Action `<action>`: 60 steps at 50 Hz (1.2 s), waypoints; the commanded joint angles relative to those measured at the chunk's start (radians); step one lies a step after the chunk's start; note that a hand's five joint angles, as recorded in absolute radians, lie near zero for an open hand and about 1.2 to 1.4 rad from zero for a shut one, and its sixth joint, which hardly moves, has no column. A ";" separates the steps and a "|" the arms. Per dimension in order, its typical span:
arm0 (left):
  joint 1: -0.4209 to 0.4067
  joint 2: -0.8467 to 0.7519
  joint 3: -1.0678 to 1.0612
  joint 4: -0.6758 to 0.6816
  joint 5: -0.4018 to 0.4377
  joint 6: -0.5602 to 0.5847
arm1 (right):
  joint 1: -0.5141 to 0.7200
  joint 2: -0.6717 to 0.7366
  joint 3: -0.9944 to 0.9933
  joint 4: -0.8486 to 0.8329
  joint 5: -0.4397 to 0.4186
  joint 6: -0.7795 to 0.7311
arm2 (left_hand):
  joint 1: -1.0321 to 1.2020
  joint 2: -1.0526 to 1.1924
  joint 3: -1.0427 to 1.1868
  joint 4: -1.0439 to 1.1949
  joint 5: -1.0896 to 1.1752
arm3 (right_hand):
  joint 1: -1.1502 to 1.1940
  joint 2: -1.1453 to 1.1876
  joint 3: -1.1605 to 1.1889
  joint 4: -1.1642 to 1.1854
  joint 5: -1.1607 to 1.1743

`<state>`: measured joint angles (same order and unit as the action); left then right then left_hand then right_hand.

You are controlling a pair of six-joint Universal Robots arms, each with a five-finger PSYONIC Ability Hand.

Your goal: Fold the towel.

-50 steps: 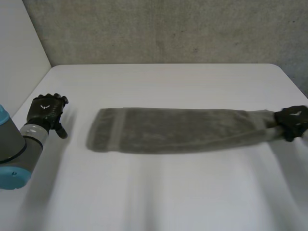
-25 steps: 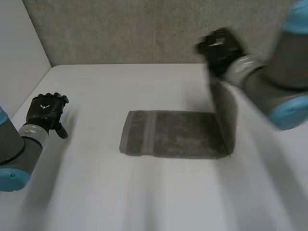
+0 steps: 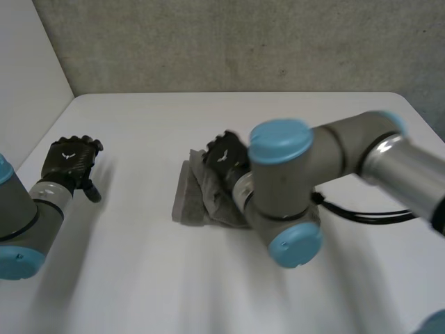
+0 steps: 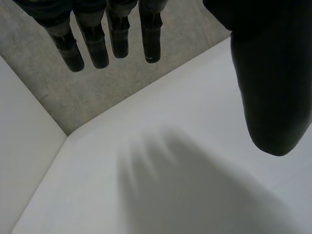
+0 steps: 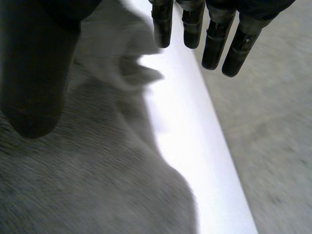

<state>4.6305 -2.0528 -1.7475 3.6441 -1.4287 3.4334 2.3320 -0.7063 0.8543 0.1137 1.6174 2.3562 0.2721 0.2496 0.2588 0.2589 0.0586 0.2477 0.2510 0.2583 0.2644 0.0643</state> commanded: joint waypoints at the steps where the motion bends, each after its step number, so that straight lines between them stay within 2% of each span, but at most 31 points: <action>1: -0.007 0.003 -0.014 0.001 0.004 0.001 | -0.102 -0.183 0.150 -0.003 -0.027 0.107 | -0.079 -0.057 -0.066 -0.066 -0.040 | -0.054 -0.057 -0.065 -0.071 -0.045; 3: -0.012 0.005 -0.015 0.001 0.004 0.001 | -0.172 -0.254 0.245 -0.003 -0.062 0.179 | -0.079 -0.057 -0.066 -0.066 -0.040 | -0.039 -0.043 -0.050 -0.056 -0.031; 6: -0.029 0.006 -0.021 0.001 0.004 0.001 | -0.211 -0.286 0.304 -0.006 -0.082 0.218 | -0.082 -0.060 -0.069 -0.069 -0.043 | -0.039 -0.043 -0.050 -0.056 -0.031; 8: -0.051 0.020 -0.032 0.001 0.005 0.000 | -0.282 -0.341 0.427 -0.025 -0.138 0.285 | -0.082 -0.060 -0.069 -0.069 -0.043 | -0.039 -0.043 -0.050 -0.056 -0.031; 9: -0.052 0.020 -0.032 0.001 0.005 0.000 | -0.283 -0.341 0.428 -0.025 -0.139 0.285 | -0.082 -0.060 -0.069 -0.069 -0.043 | -0.039 -0.043 -0.050 -0.056 -0.031; 11: -0.072 0.037 -0.033 0.001 0.004 0.000 | -0.344 -0.377 0.538 -0.069 -0.192 0.333 | -0.079 -0.057 -0.066 -0.066 -0.040 | -0.039 -0.043 -0.050 -0.056 -0.031; 13: -0.126 0.072 -0.032 0.001 0.005 -0.006 | -0.371 -0.392 0.587 -0.095 -0.211 0.345 | -0.079 -0.057 -0.066 -0.066 -0.040 | -0.034 -0.037 -0.044 -0.050 -0.025; 14: -0.127 0.072 -0.032 0.001 0.005 -0.006 | -0.372 -0.392 0.588 -0.095 -0.211 0.345 | -0.079 -0.057 -0.066 -0.066 -0.040 | -0.034 -0.037 -0.044 -0.050 -0.025; 16: -0.192 0.088 -0.018 0.001 0.004 -0.032 | -0.411 -0.417 0.670 -0.147 -0.228 0.359 | -0.079 -0.057 -0.066 -0.066 -0.040 | -0.010 -0.013 -0.021 -0.027 -0.001; 17: -0.193 0.088 -0.018 0.001 0.004 -0.033 | -0.411 -0.417 0.670 -0.147 -0.228 0.359 | -0.079 -0.057 -0.066 -0.066 -0.040 | -0.010 -0.013 -0.021 -0.027 -0.001; 19: -0.243 0.089 -0.004 0.001 0.005 -0.063 | -0.428 -0.423 0.736 -0.208 -0.231 0.361 | -0.079 -0.057 -0.066 -0.066 -0.040 | 0.045 0.042 0.035 0.029 0.054; 24: -0.294 0.074 0.014 0.002 0.004 -0.082 | -0.439 -0.415 0.816 -0.294 -0.232 0.385 | -0.079 -0.057 -0.066 -0.066 -0.040 | 0.157 0.154 0.146 0.140 0.166; 36: -0.297 0.069 0.008 0.001 0.004 -0.083 | -0.476 -0.369 0.847 -0.341 -0.263 0.479 | -0.079 -0.057 -0.066 -0.066 -0.040 | 0.419 0.415 0.408 0.402 0.427; 41: -0.297 0.072 0.002 0.001 0.004 -0.083 | -0.491 -0.364 0.845 -0.342 -0.309 0.552 | -0.079 -0.057 -0.066 -0.066 -0.040 | 0.750 0.747 0.739 0.733 0.759; 47: -0.302 0.071 -0.001 0.001 0.004 -0.083 | -0.496 -0.363 0.845 -0.341 -0.332 0.624 | -0.079 -0.057 -0.066 -0.066 -0.040 | 0.683 0.680 0.672 0.666 0.692; 52: -0.302 0.072 -0.003 0.001 0.004 -0.085 | -0.496 -0.364 0.853 -0.339 -0.332 0.647 | -0.079 -0.057 -0.066 -0.066 -0.040 | 0.460 0.457 0.449 0.443 0.469; 58: -0.305 0.074 -0.010 0.001 0.004 -0.085 | -0.496 -0.363 0.861 -0.342 -0.333 0.655 | -0.079 -0.057 -0.066 -0.066 -0.040 | 0.495 0.492 0.484 0.478 0.504; 60: -0.305 0.072 -0.013 0.001 0.005 -0.083 | -0.494 -0.351 0.862 -0.356 -0.332 0.667 | -0.079 -0.057 -0.066 -0.066 -0.040 | 0.612 0.608 0.601 0.595 0.620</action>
<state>4.3270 -1.9796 -1.7541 3.6447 -1.4249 3.3490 1.8357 -1.0695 1.7114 -0.2275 1.2828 3.0111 0.2722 0.2496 0.2588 0.2589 0.0586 0.7387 0.7498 0.7406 0.7455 0.5635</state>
